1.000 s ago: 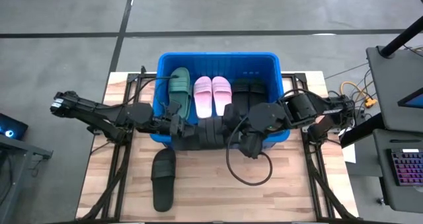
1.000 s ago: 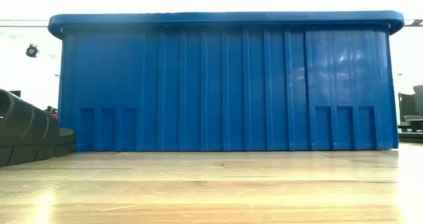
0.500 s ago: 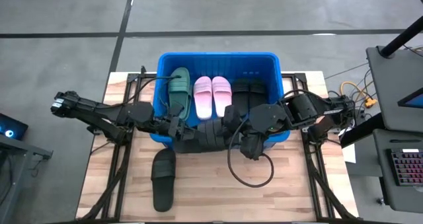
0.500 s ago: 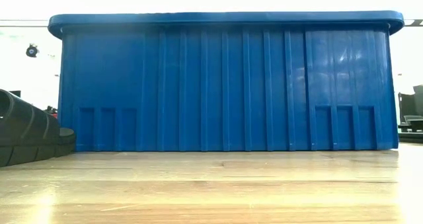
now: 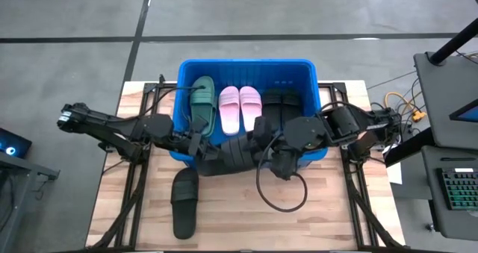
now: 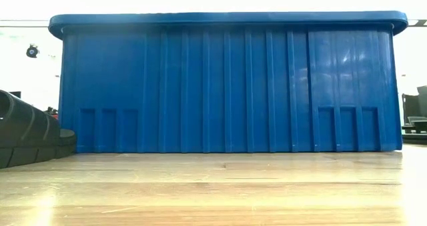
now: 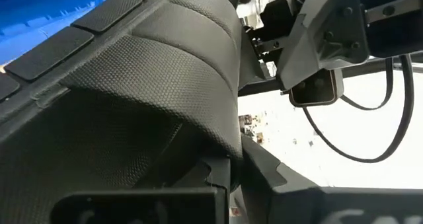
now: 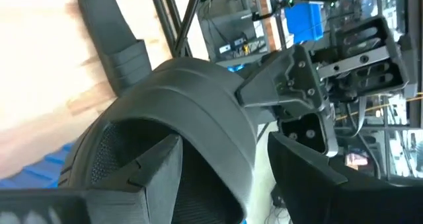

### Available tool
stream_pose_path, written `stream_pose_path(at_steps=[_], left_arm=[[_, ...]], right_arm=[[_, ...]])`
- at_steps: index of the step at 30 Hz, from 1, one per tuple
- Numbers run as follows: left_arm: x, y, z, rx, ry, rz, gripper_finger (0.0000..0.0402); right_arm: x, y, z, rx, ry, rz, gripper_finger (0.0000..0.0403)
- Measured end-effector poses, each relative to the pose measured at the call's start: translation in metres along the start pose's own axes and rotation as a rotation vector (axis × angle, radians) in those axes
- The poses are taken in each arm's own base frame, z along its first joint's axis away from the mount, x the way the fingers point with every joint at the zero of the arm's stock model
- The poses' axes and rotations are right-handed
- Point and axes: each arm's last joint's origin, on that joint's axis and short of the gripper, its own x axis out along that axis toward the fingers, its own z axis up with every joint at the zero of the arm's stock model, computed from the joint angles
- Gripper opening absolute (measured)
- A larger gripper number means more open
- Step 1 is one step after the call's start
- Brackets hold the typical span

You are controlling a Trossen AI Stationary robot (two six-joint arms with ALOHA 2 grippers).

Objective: Pick and place slides into bin
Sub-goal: Put the black slipper into the blue bin

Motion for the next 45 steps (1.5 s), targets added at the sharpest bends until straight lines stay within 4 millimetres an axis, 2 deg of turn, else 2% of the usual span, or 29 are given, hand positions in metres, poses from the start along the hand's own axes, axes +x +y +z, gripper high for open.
stream_pose_path(at_steps=[7, 22, 26, 33, 36, 40, 45], left_arm=[[0.001, 0.000, 0.001, -0.003, 0.005, -0.008, 0.0000], [0.001, -0.004, 0.007, -0.010, -0.026, -0.051, 0.0000], [0.001, -0.004, 0.007, -0.010, -0.030, -0.050, 0.0000], [0.001, -0.004, 0.008, -0.010, -0.038, -0.049, 0.0000], [0.001, -0.004, 0.008, -0.004, -0.040, -0.048, 0.0000], [0.001, -0.004, 0.008, 0.019, -0.044, -0.047, 0.0000], [0.001, -0.005, 0.008, 0.070, -0.052, -0.048, 0.0000]], right_arm=[[-0.001, 0.000, 0.003, 0.001, -0.051, 0.010, 0.0199], [0.001, 0.002, 0.006, 0.106, -0.131, 0.051, 0.0088], [0.004, 0.003, 0.006, 0.096, -0.133, 0.054, 0.0078], [0.016, 0.009, 0.007, 0.090, -0.134, 0.052, 0.0086], [0.019, 0.010, 0.007, 0.085, -0.131, 0.053, 0.0067], [0.019, 0.009, 0.006, 0.089, -0.125, 0.049, 0.0020], [0.017, 0.007, 0.005, 0.140, -0.102, 0.023, 0.0011]])
